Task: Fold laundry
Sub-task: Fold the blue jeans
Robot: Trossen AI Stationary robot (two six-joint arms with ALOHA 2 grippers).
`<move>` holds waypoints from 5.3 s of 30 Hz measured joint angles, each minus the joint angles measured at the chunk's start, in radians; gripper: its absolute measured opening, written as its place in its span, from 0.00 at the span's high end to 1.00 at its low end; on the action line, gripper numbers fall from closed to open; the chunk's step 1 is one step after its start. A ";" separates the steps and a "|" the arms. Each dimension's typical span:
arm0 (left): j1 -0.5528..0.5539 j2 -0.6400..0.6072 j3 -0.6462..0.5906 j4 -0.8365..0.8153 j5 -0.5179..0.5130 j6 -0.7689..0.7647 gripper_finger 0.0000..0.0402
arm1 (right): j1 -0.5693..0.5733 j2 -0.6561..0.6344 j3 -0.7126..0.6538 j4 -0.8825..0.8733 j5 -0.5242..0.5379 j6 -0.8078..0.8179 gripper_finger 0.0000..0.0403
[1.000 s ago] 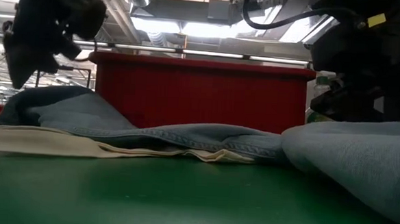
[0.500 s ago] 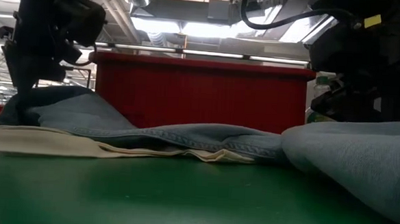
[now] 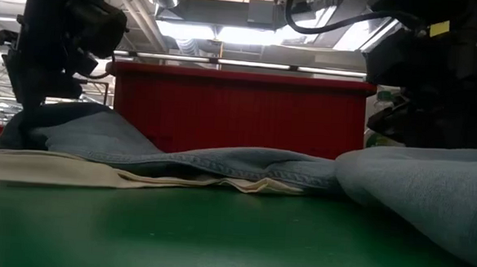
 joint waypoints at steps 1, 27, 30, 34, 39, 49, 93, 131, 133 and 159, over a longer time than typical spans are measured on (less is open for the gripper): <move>0.014 0.008 0.000 0.000 0.000 0.018 0.64 | 0.000 0.000 0.000 0.002 0.000 -0.001 0.64; 0.105 0.047 0.090 -0.065 0.275 0.238 0.99 | 0.000 0.000 0.000 0.007 0.000 -0.084 0.64; 0.104 0.022 0.166 -0.072 0.435 0.314 0.99 | 0.000 0.000 0.009 0.003 0.002 -0.084 0.64; 0.106 0.008 0.280 -0.059 0.653 0.356 1.00 | 0.000 0.000 0.058 -0.002 0.031 -0.086 0.64; 0.109 0.005 0.389 -0.044 0.936 0.357 1.00 | 0.000 0.000 0.137 -0.002 0.063 -0.130 0.64; 0.066 0.005 0.408 0.326 1.175 0.279 1.00 | -0.001 0.000 0.268 0.000 0.218 -0.136 0.64; -0.007 0.005 0.407 0.807 0.760 0.127 1.00 | -0.106 0.101 0.309 0.639 0.422 0.021 0.64; -0.079 0.005 0.407 0.807 0.677 0.180 0.98 | -0.106 0.102 0.309 0.620 0.338 -0.082 0.94; -0.081 0.005 0.407 0.807 0.629 0.189 0.96 | -0.106 0.102 0.309 0.617 0.340 -0.080 0.96; -0.119 0.024 0.407 0.763 0.375 0.470 0.71 | -0.214 -0.001 0.309 -0.004 0.555 0.196 0.95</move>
